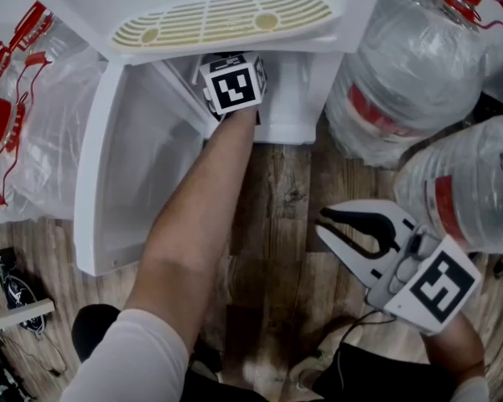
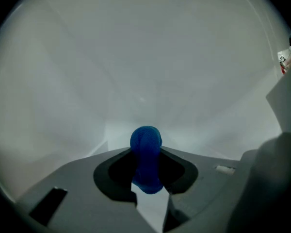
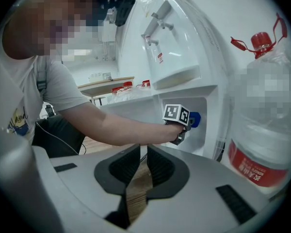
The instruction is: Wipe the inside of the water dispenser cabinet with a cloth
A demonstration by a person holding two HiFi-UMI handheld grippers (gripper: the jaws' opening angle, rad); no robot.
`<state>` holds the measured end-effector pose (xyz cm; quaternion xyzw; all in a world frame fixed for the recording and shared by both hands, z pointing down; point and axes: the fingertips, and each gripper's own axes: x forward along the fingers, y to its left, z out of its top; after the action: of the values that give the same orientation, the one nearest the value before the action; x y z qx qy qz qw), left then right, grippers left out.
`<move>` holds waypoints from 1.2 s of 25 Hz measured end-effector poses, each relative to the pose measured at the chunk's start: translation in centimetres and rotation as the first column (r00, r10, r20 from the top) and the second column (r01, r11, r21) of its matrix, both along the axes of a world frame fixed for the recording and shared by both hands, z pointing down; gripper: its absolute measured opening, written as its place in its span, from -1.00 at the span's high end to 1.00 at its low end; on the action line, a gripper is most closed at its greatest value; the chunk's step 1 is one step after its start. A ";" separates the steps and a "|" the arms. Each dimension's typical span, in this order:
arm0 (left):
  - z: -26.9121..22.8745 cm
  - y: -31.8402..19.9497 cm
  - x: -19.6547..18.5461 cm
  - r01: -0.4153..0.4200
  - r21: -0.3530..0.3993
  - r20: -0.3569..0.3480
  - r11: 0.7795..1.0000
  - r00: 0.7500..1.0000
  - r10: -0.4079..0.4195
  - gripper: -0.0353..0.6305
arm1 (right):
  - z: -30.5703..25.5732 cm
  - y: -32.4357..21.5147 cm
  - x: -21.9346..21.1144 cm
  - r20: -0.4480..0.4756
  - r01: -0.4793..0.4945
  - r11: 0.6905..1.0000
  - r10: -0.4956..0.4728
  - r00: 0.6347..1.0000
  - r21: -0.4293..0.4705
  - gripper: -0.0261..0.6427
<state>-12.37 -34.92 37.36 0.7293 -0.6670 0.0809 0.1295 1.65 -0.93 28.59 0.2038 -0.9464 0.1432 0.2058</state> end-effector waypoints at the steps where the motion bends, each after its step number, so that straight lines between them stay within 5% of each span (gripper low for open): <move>1: 0.6 0.0 0.0 0.002 -0.017 0.001 1.000 1.000 -0.002 0.58 | 0.0 0.0 0.1 -0.001 -0.002 1.000 0.002 1.000 -0.001 0.79; 18: 7.6 0.9 -0.4 -0.018 -0.206 0.009 0.978 1.000 0.021 0.58 | -0.4 -0.1 0.8 0.005 -0.019 1.000 0.019 1.000 0.001 0.80; 30: 0.8 1.6 -2.2 0.069 -0.042 -0.011 0.997 0.998 -0.070 0.58 | -0.8 0.1 0.2 0.020 -0.006 1.000 0.006 1.000 0.013 0.80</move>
<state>-14.61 -33.29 38.14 0.7033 -0.6892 0.0859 0.1515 1.83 -0.80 27.77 0.2064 -0.9487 0.1398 0.1944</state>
